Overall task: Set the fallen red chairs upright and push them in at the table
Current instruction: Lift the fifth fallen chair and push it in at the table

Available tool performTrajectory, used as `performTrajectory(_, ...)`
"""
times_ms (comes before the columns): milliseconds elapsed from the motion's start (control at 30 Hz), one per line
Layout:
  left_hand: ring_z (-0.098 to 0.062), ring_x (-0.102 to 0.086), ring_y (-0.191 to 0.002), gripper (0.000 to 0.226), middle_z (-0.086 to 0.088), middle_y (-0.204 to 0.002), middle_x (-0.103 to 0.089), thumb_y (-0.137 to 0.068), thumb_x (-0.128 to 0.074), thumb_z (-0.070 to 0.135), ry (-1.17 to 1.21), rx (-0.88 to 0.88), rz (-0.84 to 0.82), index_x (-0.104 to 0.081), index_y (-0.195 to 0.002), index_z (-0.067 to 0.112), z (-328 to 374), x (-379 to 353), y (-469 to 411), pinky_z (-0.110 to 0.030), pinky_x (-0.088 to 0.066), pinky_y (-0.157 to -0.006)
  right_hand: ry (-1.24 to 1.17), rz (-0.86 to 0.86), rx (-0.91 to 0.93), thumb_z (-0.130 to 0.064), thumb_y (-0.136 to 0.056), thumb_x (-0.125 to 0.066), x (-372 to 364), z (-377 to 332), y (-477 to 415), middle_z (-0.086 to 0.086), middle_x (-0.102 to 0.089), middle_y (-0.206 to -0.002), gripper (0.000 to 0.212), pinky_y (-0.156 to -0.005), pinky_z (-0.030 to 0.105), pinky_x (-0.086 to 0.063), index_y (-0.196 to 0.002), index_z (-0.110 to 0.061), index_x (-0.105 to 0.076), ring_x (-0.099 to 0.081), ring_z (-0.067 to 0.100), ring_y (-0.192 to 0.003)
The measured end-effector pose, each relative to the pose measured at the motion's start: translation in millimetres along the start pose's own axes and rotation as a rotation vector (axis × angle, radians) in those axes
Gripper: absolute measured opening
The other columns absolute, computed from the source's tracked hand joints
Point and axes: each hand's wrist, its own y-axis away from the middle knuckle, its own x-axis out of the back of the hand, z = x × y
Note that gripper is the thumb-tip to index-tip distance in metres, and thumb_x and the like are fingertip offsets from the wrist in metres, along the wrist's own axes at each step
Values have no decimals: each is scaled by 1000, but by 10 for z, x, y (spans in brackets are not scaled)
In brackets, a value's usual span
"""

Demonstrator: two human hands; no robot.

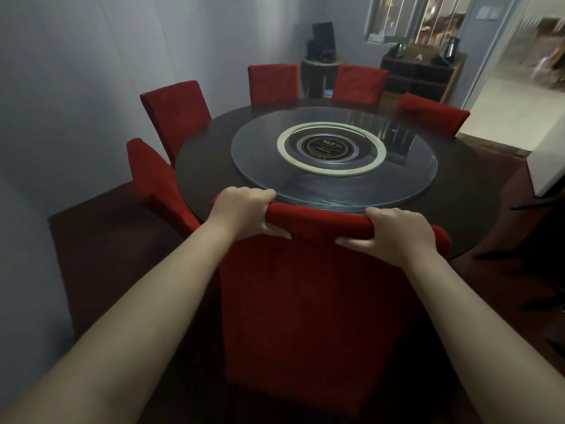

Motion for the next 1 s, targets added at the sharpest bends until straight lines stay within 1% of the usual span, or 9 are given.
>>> performTrajectory(100,-31,-62,-53,71,-6,-59,-62,-50,-68,81,4,-42,116,-48,-66,14,-45,-120,-119,-30,-37,-50,22,-9,-25,-101,-56,-22,-55,64,-124,-12,-54,-60,80,-50,28,-31,-64,-24,-42,-53,18,-53)
performTrajectory(233,-29,-60,-48,74,-5,-56,-60,-51,-67,83,16,-64,181,-51,-64,12,-138,-255,-298,-28,-37,-48,44,8,-45,-100,-57,-21,-106,128,-279,-12,-55,-62,79,-50,27,-30,-65,-26,-46,-59,18,-57)
performTrajectory(367,-29,-61,-49,74,-5,-56,-61,-55,-59,86,45,-75,201,-50,-65,13,-189,-314,-381,-27,-32,-49,48,13,-54,-98,-62,-24,-122,134,-350,-17,-40,-56,73,-48,26,-27,-64,-28,-46,-57,17,-53)
performTrajectory(500,-27,-59,-47,73,-4,-54,-59,-56,-52,88,85,-95,203,-43,-65,16,-228,-331,-389,-25,-26,-49,58,-45,-98,-99,-58,-22,-107,101,-397,-19,-41,-55,72,-46,25,-25,-62,-29,-43,-46,12,-51)
performTrajectory(600,-26,-57,-44,73,-3,-52,-58,-56,-55,88,93,-107,212,-44,-63,16,-250,-325,-398,-24,-26,-48,61,-92,-141,-100,-54,-23,-86,67,-425,-21,-40,-55,69,-48,25,-25,-61,-33,-40,-43,10,-53)
performTrajectory(733,-25,-56,-44,74,-3,-52,-57,-57,-58,87,102,-114,224,-36,-65,17,-242,-317,-391,-24,-27,-49,61,-169,-183,-99,-49,-25,-58,47,-472,-22,-39,-58,66,-55,29,-31,-63,-37,-41,-43,11,-60)
performTrajectory(800,-26,-58,-47,73,-3,-55,-59,-59,-56,88,100,-112,208,-39,-66,17,-228,-321,-386,-25,-29,-50,62,-195,-182,-100,-48,-24,-54,58,-496,-21,-42,-59,68,-54,28,-31,-64,-36,-44,-44,9,-60)
performTrajectory(900,-25,-59,-49,73,-3,-57,-60,-60,-55,88,76,-107,193,-46,-66,15,-240,-318,-403,-26,-33,-50,64,-183,-170,-101,-49,-21,-63,76,-515,-20,-45,-57,71,-49,21,-26,-63,-36,-45,-41,4,-55)
performTrajectory(1000,-25,-59,-48,74,-2,-57,-61,-60,-56,88,62,-114,189,-48,-65,14,-252,-324,-423,-26,-35,-50,82,-183,-172,-104,-47,-17,-88,90,-495,-20,-46,-58,79,-49,22,-27,-66,-34,-49,-42,4,-55)
